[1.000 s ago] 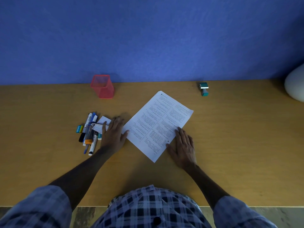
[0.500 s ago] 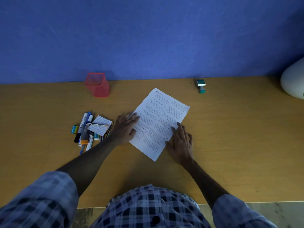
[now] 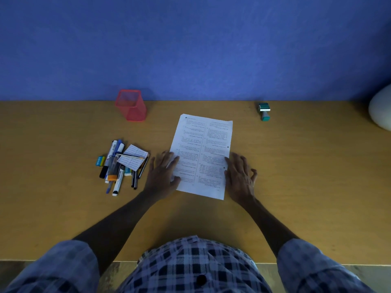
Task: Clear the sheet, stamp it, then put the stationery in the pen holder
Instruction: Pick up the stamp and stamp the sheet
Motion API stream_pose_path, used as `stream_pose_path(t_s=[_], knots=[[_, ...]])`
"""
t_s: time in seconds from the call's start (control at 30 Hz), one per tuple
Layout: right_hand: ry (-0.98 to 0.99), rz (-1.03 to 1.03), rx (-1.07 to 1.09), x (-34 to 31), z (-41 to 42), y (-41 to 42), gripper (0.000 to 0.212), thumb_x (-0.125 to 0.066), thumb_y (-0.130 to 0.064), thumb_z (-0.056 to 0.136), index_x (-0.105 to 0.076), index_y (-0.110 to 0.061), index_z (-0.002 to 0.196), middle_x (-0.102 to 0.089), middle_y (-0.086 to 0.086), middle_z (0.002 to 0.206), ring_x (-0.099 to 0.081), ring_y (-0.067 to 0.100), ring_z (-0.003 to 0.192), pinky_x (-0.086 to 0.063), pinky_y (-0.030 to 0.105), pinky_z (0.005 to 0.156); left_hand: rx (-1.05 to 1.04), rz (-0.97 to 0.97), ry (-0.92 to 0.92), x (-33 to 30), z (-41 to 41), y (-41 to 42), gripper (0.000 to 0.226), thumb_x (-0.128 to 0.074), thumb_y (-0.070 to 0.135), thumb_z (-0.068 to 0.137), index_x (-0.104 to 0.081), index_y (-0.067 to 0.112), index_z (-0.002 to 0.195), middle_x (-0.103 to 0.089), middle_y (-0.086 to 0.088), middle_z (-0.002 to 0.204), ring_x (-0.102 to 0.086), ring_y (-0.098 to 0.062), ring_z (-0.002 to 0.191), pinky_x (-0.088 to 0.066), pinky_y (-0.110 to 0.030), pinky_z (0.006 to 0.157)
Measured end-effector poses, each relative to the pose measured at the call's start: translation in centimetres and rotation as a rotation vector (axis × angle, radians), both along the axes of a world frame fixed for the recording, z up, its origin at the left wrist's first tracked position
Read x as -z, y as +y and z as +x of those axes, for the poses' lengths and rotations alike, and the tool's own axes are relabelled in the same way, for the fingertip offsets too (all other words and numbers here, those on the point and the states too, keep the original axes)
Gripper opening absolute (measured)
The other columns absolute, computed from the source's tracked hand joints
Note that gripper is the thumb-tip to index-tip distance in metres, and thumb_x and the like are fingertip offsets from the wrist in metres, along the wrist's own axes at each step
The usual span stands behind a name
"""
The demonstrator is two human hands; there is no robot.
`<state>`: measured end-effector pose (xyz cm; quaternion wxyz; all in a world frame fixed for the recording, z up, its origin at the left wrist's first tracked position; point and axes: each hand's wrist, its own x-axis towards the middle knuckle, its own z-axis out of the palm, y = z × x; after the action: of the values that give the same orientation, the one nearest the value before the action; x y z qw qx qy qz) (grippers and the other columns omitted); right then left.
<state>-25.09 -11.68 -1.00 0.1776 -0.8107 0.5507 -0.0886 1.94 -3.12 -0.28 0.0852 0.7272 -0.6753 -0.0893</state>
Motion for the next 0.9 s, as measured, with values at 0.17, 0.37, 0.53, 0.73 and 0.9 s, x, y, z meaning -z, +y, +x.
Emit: stream_pose_path(t_s=[0.17, 0.37, 0.53, 0.73, 0.9], knots=[[0.043, 0.004, -0.007, -0.1, -0.5, -1.1, 0.052, -0.029, -0.044, 0.096, -0.037, -0.032, 0.146, -0.022, 0.001, 0.161, -0.012, 0.026, 0.149, -0.014, 0.063, 0.111, -0.014, 0.018, 0.058, 0.8, -0.3, 0.9, 0.070, -0.038, 0.048, 0.086, -0.038, 0.013, 0.147, -0.029, -0.009, 0.157, -0.019, -0.026, 0.147, -0.024, -0.049, 0.117], [0.056, -0.014, 0.006, -0.1, -0.8, -2.3, 0.043, -0.045, -0.034, 0.100, -0.042, -0.032, 0.143, -0.027, 0.001, 0.159, -0.015, 0.027, 0.148, -0.016, 0.064, 0.110, 0.011, -0.020, 0.051, 0.9, -1.0, 1.5, 0.069, -0.042, 0.052, 0.089, -0.041, 0.012, 0.144, -0.032, -0.010, 0.155, -0.024, -0.027, 0.144, -0.025, -0.046, 0.114], [0.059, -0.020, -0.003, -0.1, -0.9, -2.6, 0.042, -0.047, -0.032, 0.099, -0.043, -0.031, 0.142, -0.030, 0.001, 0.158, -0.020, 0.025, 0.147, -0.022, 0.062, 0.107, 0.016, -0.037, 0.060, 0.8, -1.4, 1.7, 0.068, -0.045, 0.051, 0.089, -0.042, 0.010, 0.143, -0.033, -0.011, 0.154, -0.026, -0.028, 0.143, -0.026, -0.047, 0.113], [0.034, -0.019, -0.005, -0.1, -0.9, -2.3, 0.043, -0.046, -0.031, 0.100, -0.042, -0.029, 0.142, -0.029, 0.002, 0.158, -0.020, 0.025, 0.147, -0.024, 0.059, 0.107, 0.025, -0.009, 0.077, 1.3, -1.2, 1.9, 0.068, -0.043, 0.051, 0.091, -0.036, 0.012, 0.147, -0.027, -0.010, 0.157, -0.021, -0.028, 0.146, -0.024, -0.050, 0.116], [0.028, -0.026, -0.006, -0.2, -0.9, -2.3, 0.046, -0.043, -0.031, 0.100, -0.038, -0.026, 0.145, -0.029, 0.002, 0.158, -0.022, 0.024, 0.146, -0.024, 0.059, 0.106, 0.041, -0.017, 0.072, 1.1, -0.9, 2.0, 0.066, -0.040, 0.046, 0.093, -0.030, 0.012, 0.149, -0.027, -0.009, 0.158, -0.022, -0.026, 0.146, -0.025, -0.050, 0.115]])
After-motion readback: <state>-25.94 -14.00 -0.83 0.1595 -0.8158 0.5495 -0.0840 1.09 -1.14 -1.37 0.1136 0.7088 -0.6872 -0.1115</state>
